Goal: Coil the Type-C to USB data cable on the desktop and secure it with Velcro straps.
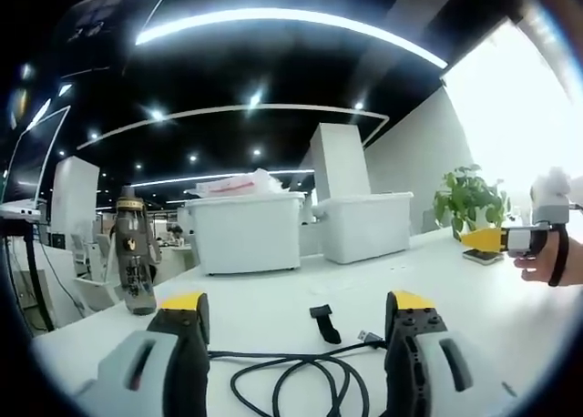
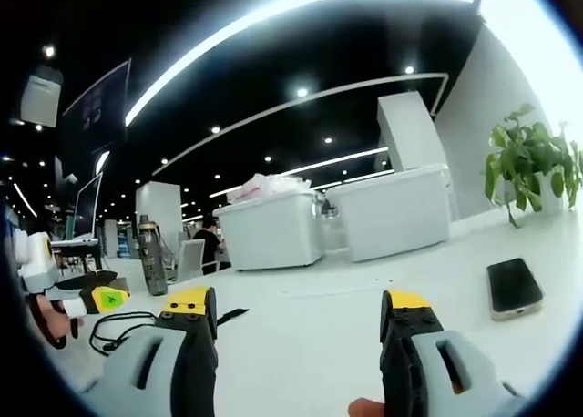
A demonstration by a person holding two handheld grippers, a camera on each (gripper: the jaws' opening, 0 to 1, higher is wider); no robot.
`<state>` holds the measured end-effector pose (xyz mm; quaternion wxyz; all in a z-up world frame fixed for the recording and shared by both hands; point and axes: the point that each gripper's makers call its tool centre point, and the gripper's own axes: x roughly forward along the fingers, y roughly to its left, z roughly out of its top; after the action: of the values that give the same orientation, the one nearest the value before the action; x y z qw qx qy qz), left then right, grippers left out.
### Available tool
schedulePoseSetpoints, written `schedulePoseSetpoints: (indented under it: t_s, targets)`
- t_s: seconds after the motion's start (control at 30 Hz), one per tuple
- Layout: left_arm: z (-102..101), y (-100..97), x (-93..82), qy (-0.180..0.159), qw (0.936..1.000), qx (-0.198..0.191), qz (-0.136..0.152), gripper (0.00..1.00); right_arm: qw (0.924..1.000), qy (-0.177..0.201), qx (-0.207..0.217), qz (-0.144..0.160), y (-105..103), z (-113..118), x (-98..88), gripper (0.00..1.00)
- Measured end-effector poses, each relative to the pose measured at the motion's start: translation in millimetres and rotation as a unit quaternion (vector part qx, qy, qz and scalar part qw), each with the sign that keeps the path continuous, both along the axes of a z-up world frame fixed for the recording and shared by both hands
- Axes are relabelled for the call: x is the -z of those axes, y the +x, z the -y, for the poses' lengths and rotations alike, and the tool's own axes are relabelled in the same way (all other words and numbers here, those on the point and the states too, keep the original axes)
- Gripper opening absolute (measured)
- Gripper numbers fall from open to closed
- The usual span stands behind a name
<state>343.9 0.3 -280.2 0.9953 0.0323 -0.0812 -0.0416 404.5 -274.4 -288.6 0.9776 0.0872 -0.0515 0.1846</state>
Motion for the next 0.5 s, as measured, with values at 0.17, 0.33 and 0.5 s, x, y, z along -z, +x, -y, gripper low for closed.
schedulePoseSetpoints:
  t_s: [0.17,0.33,0.5]
  targets:
    - [-31.9,0.0,3.5,-0.011,0.9998,-0.017,-0.002,0.70,0.9996,-0.011,-0.020,0.016,-3.9,-12.2,-4.1,0.70]
    - [-68.5,-1.8,3.6,-0.021,0.9995,-0.026,0.000,0.70,0.9953,-0.046,-0.083,0.020,-15.2,-45.7,-4.1,0.69]
    - [-100.0,2.5,-24.1,-0.040,0.9973,-0.026,0.056,0.65,0.9843,-0.019,-0.176,-0.003,-35.5,-90.7,-7.8,0.54]
